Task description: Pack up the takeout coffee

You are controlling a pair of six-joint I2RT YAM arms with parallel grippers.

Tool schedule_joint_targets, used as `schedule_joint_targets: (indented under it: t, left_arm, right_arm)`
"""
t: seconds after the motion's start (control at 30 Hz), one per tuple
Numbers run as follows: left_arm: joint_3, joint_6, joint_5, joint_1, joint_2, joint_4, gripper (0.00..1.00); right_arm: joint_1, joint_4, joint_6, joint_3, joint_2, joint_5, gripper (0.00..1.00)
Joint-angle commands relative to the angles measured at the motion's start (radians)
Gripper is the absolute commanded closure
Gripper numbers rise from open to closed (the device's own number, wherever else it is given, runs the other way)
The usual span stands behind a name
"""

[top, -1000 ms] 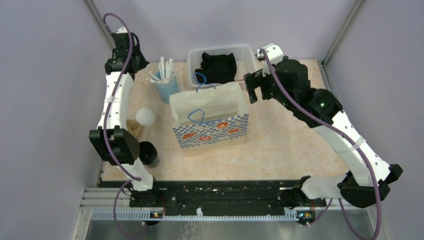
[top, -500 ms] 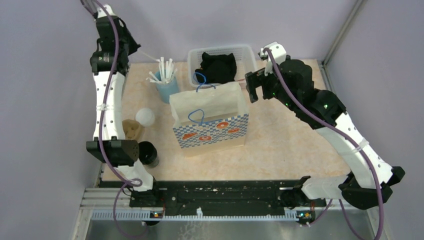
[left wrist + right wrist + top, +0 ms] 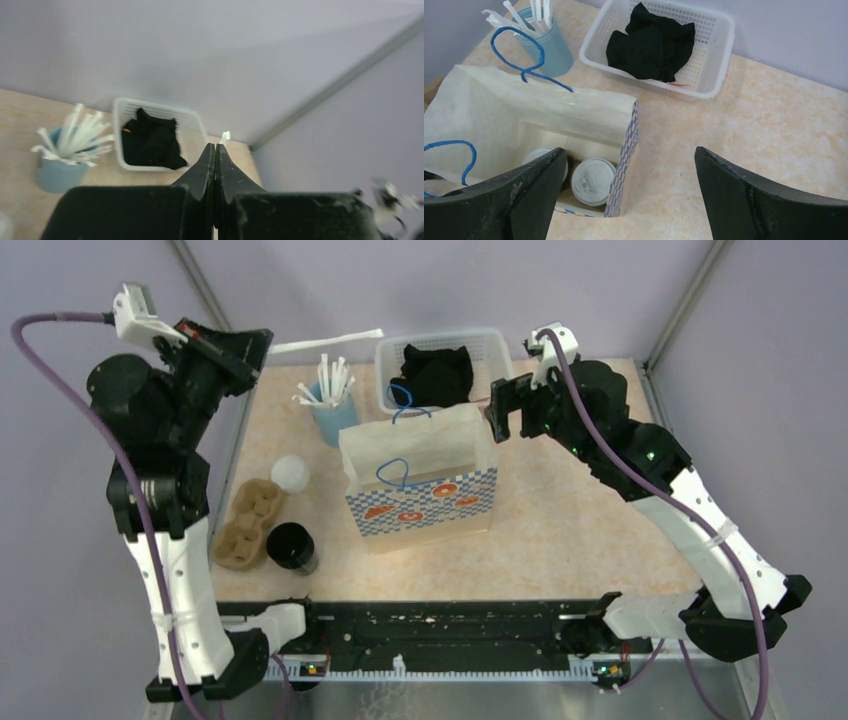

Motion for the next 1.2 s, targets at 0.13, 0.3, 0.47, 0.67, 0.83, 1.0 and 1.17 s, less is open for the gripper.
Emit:
schedule_joint_targets:
  t: [0.13,0.3,0.47,0.67,0.83,1.0,1.17]
  left_arm:
    - [-0.455,-0.345,0.388,0.002,-0.161,0.404,1.00]
    - [-0.582,-0.353,0.406,-0.025,-0.173,0.448,1.00]
    - [-0.647,-0.245,0.162,-0.240,-0.186,0.435,1.00]
    - [-0.785,-0.105,-0.148,-0.449,-0.218,0.511,1.00]
    - [-0.909,-0.107,-0.208,-0.459,-0.212,0.648,1.00]
    - [-0.925,-0.098,-0.249,-0.462,-0.185,0.664,1.00]
    - [-0.830,0.042,-0.350,-0.462,-0.183,0.498,0.40]
  right_arm:
    - [-0.008,0.088,0.052,-0.033,-0.099,0.037,0.01]
    - [-0.008,0.110,0.047,-0.061,-0.168,0.055,0.01]
    - [-0.008,0.091,0.053,-0.059,-0.187,0.063,0.01]
    - [-0.007,0.083,0.050,-0.054,-0.195,0.050,0.01]
    - [-0.007,0.084,0.044,-0.064,-0.205,0.043,0.01]
    - [-0.008,0.091,0.051,-0.082,-0.209,0.030,0.01]
    - [-0.007,0.095,0.047,-0.100,-0.219,0.031,0.01]
